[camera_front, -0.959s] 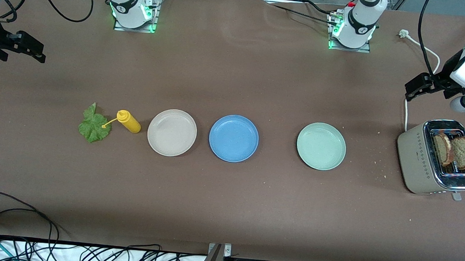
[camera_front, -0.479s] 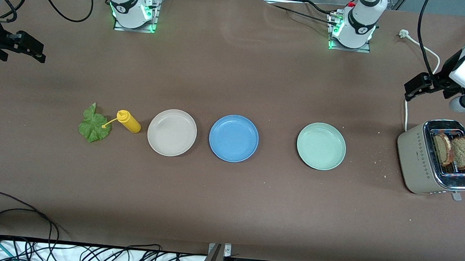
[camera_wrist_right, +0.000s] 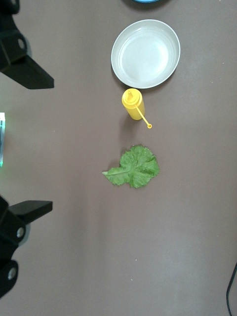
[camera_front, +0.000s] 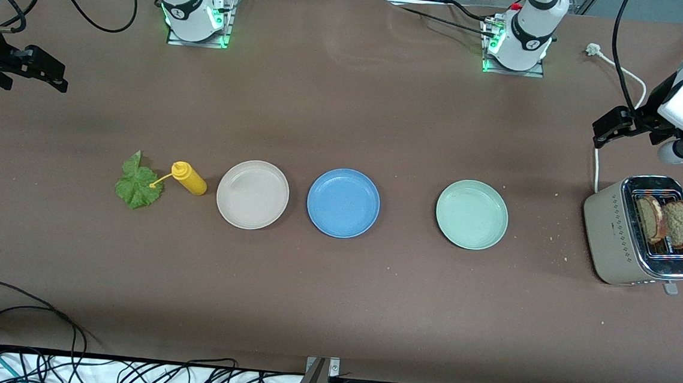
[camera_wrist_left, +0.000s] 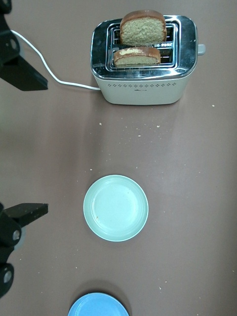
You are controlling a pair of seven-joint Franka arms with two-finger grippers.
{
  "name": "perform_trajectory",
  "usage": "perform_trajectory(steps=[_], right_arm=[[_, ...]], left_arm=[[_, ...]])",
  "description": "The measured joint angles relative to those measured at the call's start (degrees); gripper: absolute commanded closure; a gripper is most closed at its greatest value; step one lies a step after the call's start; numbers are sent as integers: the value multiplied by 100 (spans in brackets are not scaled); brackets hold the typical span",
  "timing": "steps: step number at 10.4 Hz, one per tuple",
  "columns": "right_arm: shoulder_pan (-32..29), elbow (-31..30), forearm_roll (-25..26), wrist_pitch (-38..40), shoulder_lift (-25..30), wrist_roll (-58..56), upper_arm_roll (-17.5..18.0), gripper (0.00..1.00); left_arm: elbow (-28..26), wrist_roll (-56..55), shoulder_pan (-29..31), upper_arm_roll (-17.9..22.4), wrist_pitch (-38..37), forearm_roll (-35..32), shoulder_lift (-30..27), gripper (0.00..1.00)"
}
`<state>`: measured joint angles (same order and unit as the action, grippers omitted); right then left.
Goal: Make sandwich in blue plate with both arms
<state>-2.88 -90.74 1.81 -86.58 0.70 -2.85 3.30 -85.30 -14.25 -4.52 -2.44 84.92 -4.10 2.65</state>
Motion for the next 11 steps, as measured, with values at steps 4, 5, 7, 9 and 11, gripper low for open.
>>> perform_trajectory(steps=[4, 5, 7, 9, 11], right_arm=[[1, 0, -2, 0, 1, 0, 44, 0], [2, 0, -2, 0, 2, 0, 86, 0], [4, 0, -3, 0, 5, 1, 176, 0], [5, 1, -3, 0, 10, 4, 214, 0], [2, 1, -3, 0, 12, 5, 213, 0]], left_arm=[[0, 0, 12, 9, 0, 0, 1, 0], [0, 0, 12, 7, 0, 0, 1, 0], [0, 8, 4, 1, 0, 0, 1, 0], [0, 9, -1, -1, 0, 0, 1, 0], [0, 12, -1, -1, 0, 0, 1, 0]])
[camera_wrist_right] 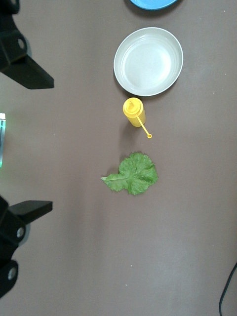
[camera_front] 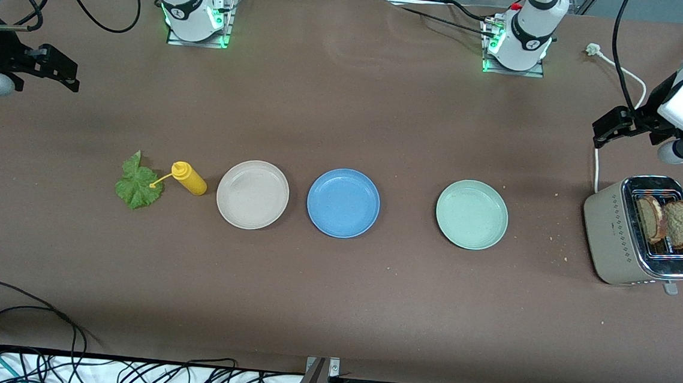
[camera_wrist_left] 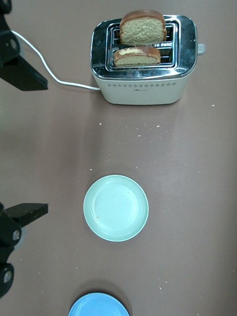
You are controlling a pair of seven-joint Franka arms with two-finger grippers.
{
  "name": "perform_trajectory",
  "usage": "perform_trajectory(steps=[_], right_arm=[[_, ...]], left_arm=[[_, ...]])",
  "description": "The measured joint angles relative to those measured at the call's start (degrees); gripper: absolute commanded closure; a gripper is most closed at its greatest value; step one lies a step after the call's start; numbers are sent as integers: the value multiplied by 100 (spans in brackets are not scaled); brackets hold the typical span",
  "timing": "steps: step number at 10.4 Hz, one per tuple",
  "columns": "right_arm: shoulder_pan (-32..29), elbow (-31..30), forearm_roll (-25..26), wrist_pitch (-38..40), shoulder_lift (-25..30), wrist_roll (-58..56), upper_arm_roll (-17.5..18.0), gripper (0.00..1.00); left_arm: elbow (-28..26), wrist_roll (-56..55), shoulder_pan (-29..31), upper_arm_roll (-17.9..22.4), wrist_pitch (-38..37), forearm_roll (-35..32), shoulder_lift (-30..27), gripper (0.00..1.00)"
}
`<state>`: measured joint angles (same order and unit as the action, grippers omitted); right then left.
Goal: Make sandwich in blue plate with both arms
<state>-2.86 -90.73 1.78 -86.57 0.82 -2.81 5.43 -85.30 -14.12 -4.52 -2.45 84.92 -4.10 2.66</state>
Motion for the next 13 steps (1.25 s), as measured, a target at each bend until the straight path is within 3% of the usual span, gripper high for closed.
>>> perform_trajectory(steps=[13], right_arm=[[2, 1, 0, 102, 21, 0, 31, 0]], left_arm=[[0, 1, 0, 0, 0, 0, 0, 0]])
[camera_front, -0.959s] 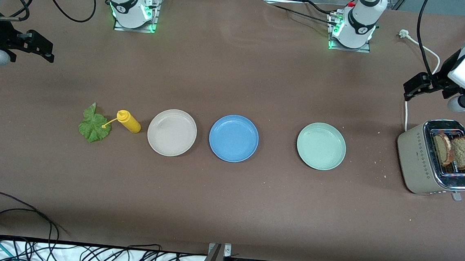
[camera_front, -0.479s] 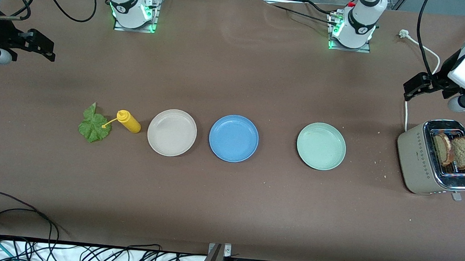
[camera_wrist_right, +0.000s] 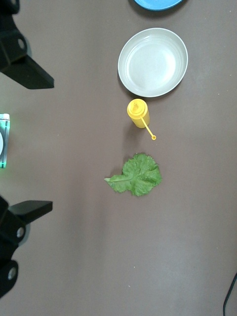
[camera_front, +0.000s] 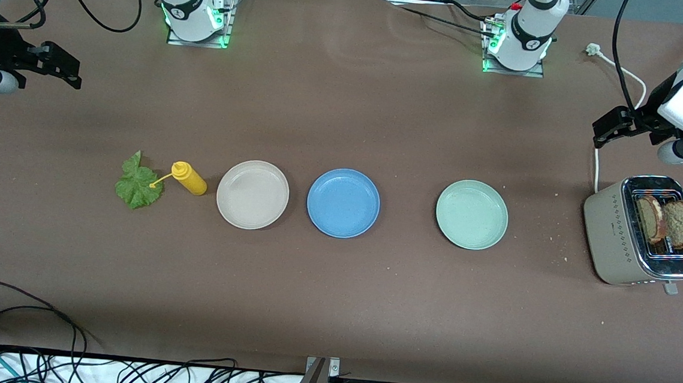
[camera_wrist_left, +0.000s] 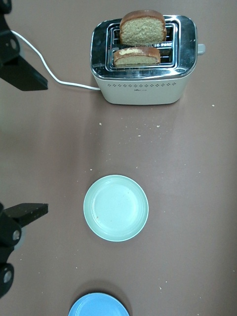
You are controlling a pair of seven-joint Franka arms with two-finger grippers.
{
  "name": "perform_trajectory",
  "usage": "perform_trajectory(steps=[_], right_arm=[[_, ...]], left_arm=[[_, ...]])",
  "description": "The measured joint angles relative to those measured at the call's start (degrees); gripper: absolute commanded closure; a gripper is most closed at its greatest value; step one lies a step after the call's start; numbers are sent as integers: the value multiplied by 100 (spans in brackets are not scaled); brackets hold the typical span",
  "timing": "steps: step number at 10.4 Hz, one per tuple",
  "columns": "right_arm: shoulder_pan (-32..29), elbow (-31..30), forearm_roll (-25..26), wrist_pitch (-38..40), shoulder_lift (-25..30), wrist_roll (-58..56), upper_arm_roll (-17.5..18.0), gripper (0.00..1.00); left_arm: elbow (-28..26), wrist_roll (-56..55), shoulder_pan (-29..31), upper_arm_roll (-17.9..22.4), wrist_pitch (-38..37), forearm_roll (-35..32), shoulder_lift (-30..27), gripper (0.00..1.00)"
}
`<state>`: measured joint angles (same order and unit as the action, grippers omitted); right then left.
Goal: Make sandwich in blue plate with both arms
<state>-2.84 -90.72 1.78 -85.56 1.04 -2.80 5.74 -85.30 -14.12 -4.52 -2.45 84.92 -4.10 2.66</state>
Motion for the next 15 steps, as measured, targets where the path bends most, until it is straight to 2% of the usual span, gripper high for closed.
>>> perform_trajectory(steps=[10, 13, 15], right_arm=[[0, 0, 0, -2, 1, 0, 7, 0], [0, 0, 0, -2, 0, 0, 28, 0], [0, 1, 0, -3, 0, 0, 37, 0]], left_arm=[[-2, 0, 257, 28, 0, 62, 40, 0], [-3, 18, 469, 229, 75, 63, 498, 0], [6, 534, 841, 288, 270, 65, 741, 0]])
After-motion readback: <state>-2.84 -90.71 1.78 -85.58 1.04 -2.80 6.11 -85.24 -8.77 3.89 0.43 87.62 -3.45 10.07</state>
